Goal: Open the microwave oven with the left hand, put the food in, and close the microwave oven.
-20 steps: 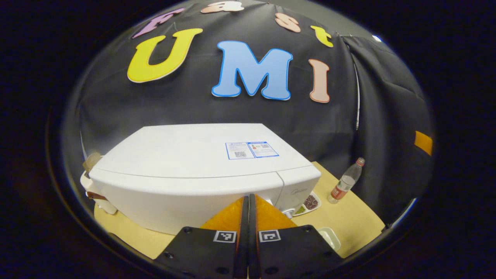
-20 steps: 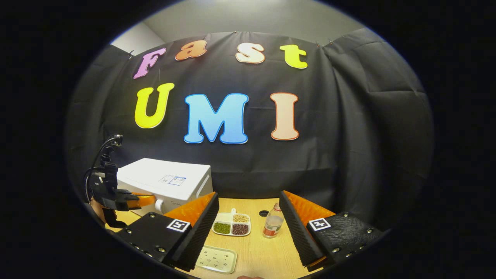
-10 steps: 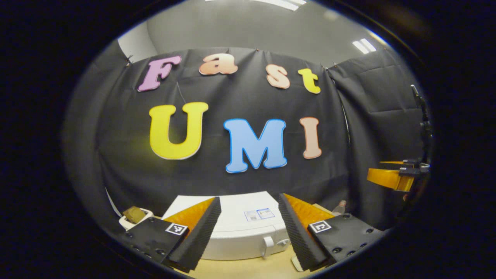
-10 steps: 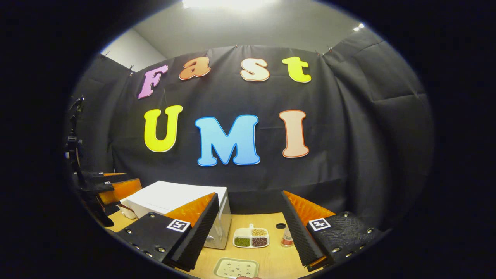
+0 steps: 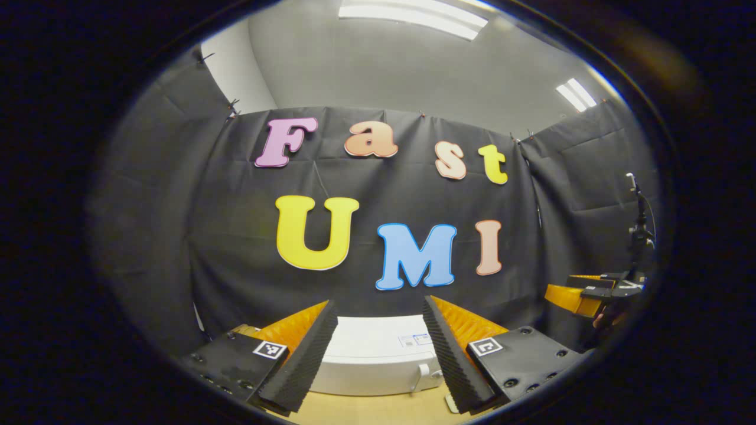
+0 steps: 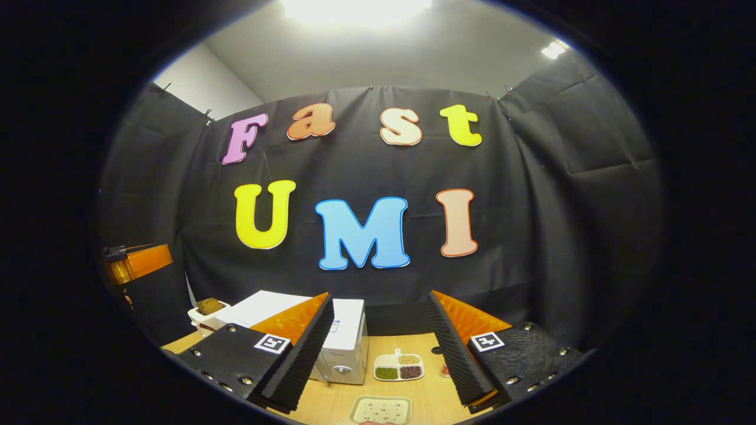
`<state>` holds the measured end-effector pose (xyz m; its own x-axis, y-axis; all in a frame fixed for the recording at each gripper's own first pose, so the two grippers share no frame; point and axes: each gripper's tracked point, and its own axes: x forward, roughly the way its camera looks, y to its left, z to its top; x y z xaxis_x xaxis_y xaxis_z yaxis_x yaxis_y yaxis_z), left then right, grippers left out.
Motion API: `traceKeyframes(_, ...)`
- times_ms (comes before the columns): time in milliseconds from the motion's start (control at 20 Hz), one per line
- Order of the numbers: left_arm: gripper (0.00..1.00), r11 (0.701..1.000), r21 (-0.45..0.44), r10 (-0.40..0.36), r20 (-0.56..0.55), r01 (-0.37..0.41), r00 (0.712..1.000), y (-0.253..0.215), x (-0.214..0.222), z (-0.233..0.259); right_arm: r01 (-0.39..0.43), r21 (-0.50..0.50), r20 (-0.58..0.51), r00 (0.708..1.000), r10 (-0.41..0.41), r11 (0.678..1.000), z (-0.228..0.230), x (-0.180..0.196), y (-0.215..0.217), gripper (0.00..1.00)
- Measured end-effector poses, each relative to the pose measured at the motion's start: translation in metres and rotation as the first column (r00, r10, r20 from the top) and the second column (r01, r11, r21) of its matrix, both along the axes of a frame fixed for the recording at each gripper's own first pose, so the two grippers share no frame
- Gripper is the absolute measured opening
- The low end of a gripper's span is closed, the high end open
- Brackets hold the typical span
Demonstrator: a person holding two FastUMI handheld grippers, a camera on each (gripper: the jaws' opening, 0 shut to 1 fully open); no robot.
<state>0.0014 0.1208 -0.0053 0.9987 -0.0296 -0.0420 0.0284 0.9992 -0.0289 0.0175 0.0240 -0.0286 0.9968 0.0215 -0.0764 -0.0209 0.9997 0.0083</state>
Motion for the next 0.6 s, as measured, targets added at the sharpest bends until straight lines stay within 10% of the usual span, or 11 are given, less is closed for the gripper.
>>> traceKeyframes(600,0.94,0.998,-0.053,-0.018,0.009,0.018,1.0,0.037,-0.031,-0.001,-0.002,-0.024,0.031,1.0,0.003,1.0,0.017,-0.036,0.039,0.95)
